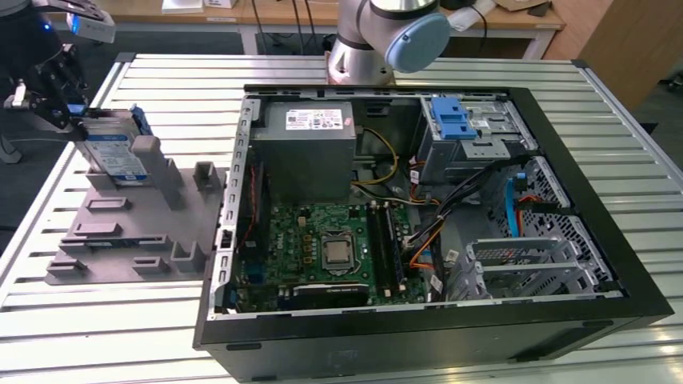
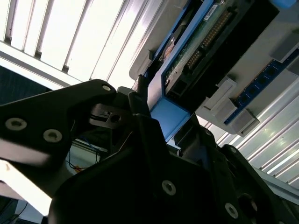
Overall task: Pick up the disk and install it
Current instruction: 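Pick up the disk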
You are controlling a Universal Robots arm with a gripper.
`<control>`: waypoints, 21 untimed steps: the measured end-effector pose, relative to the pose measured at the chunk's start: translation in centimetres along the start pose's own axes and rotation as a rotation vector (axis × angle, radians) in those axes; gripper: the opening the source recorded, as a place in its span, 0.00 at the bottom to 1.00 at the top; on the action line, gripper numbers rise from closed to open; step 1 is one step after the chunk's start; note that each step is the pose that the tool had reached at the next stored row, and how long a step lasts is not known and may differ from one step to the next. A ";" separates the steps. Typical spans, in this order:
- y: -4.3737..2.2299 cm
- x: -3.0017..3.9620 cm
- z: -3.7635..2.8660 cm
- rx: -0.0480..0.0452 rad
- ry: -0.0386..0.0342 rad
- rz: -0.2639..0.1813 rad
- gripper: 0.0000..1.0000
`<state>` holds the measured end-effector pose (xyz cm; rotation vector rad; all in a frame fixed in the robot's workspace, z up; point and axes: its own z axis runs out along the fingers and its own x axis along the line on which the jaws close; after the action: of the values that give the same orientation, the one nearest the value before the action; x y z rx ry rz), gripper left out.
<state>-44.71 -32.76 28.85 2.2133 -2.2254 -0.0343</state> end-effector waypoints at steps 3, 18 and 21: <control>-0.05 0.00 0.00 0.0001 -0.0001 0.005 0.51; -0.12 0.00 0.00 0.0003 -0.0002 0.022 0.43; -0.12 0.00 -0.01 0.0001 -0.0002 0.022 0.37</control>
<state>-44.59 -32.76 28.86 2.1884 -2.2499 -0.0343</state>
